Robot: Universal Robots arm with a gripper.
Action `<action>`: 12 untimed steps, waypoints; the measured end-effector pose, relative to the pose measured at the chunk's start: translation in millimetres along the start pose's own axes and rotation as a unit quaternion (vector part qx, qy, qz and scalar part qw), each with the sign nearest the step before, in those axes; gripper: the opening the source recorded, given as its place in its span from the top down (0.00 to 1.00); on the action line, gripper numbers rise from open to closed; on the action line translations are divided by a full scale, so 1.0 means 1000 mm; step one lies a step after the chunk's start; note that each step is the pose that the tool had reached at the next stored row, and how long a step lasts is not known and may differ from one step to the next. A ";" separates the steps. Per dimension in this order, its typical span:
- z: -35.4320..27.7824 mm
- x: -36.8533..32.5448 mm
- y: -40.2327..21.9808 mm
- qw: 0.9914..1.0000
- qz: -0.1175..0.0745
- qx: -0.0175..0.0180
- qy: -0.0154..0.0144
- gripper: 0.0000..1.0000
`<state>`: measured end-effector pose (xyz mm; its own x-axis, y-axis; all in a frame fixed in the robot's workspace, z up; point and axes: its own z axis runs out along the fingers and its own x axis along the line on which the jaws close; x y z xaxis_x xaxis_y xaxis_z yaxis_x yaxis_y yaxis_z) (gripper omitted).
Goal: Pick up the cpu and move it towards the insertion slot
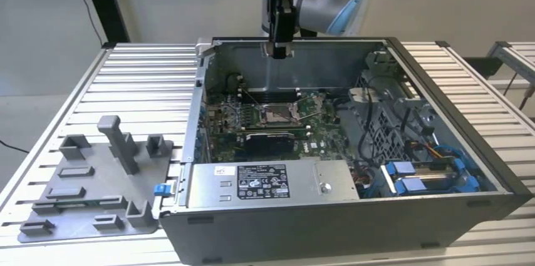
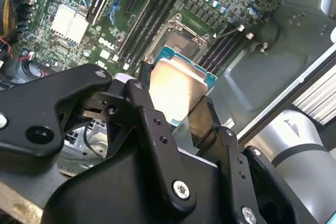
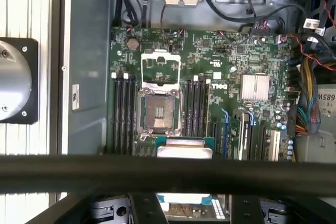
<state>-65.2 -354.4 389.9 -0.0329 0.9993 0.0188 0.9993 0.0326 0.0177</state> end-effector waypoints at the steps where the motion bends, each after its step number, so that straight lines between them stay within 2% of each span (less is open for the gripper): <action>1: 0.0015 0.0005 0.0000 1.000 -0.001 0.000 0.000 1.00; 6: 0.0067 0.0050 0.0000 1.000 -0.006 0.000 0.000 1.00; 12: 0.0069 0.0064 0.0000 1.000 -0.006 0.000 0.000 1.00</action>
<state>-65.4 -347.8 383.1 -0.0444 0.9988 0.0188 0.9989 0.0440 0.0176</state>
